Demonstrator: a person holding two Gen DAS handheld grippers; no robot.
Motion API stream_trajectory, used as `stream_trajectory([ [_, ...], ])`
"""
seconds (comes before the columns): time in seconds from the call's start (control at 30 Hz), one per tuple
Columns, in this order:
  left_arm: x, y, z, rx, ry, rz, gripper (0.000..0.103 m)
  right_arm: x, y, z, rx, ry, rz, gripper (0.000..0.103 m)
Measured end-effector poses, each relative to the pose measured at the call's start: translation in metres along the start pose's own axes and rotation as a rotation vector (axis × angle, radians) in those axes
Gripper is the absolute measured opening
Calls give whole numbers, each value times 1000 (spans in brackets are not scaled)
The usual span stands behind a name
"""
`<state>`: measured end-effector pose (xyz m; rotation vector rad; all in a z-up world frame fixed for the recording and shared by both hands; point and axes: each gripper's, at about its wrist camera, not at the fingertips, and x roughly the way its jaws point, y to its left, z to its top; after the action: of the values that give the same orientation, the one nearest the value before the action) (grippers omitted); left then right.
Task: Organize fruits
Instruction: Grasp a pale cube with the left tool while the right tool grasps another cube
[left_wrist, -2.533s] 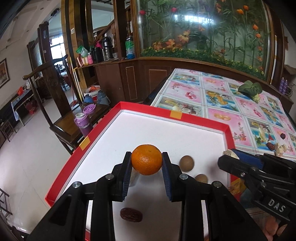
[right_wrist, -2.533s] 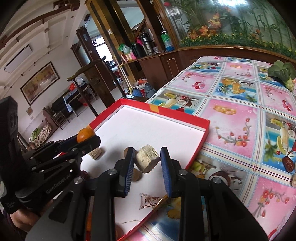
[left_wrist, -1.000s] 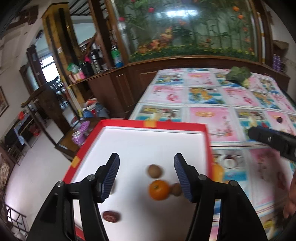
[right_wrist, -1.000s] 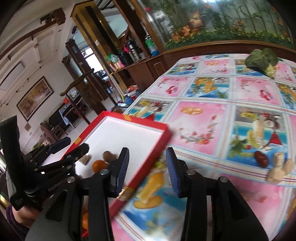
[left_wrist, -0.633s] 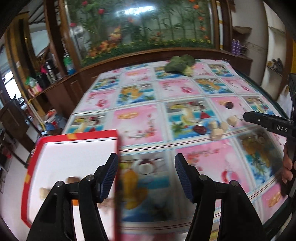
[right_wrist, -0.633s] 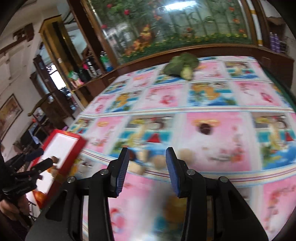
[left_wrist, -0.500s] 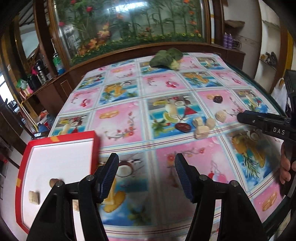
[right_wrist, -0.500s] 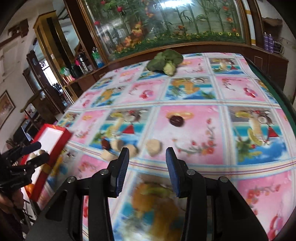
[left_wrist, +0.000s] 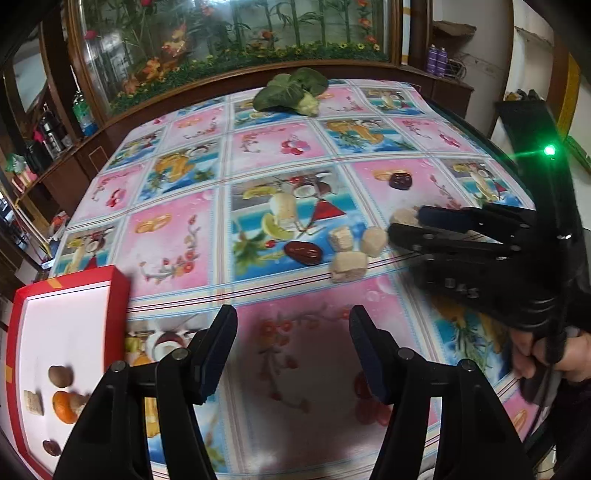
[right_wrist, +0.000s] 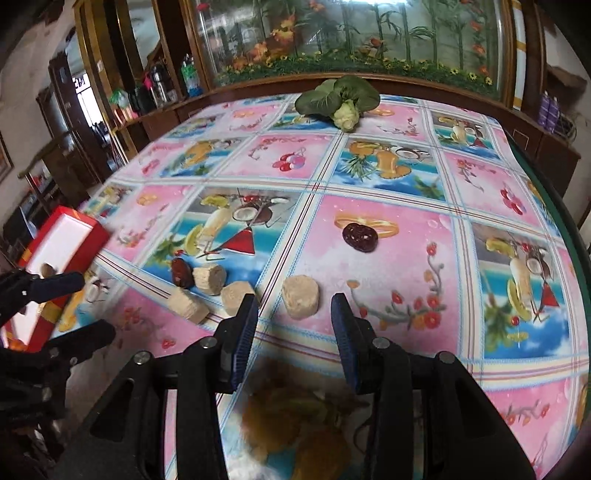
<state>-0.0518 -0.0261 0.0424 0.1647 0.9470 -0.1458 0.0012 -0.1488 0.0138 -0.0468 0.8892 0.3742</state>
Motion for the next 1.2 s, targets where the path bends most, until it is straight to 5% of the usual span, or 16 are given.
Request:
stream_trajectory([
  [0.1, 7, -7, 3, -2, 20, -15, 63, 8, 6, 2, -36, 4, -39, 40],
  [0.17, 12, -12, 7, -4, 31, -25, 63, 10, 7, 2, -45, 14, -39, 25],
  [0.5, 37, -24, 23, -60, 55, -52, 62, -20, -15, 2, 64, -72, 14, 25],
  [0.7, 48, -24, 27, -52, 46, -67, 26, -25, -19, 4, 97, -81, 31, 25],
  [0.8, 47, -22, 26, -59, 40, -89, 26, -26, -22, 4, 108, -91, 28, 25],
  [1.2, -28, 16, 0, -101, -115, -67, 26, -33, -39, 6, 179, -152, 1, 25],
])
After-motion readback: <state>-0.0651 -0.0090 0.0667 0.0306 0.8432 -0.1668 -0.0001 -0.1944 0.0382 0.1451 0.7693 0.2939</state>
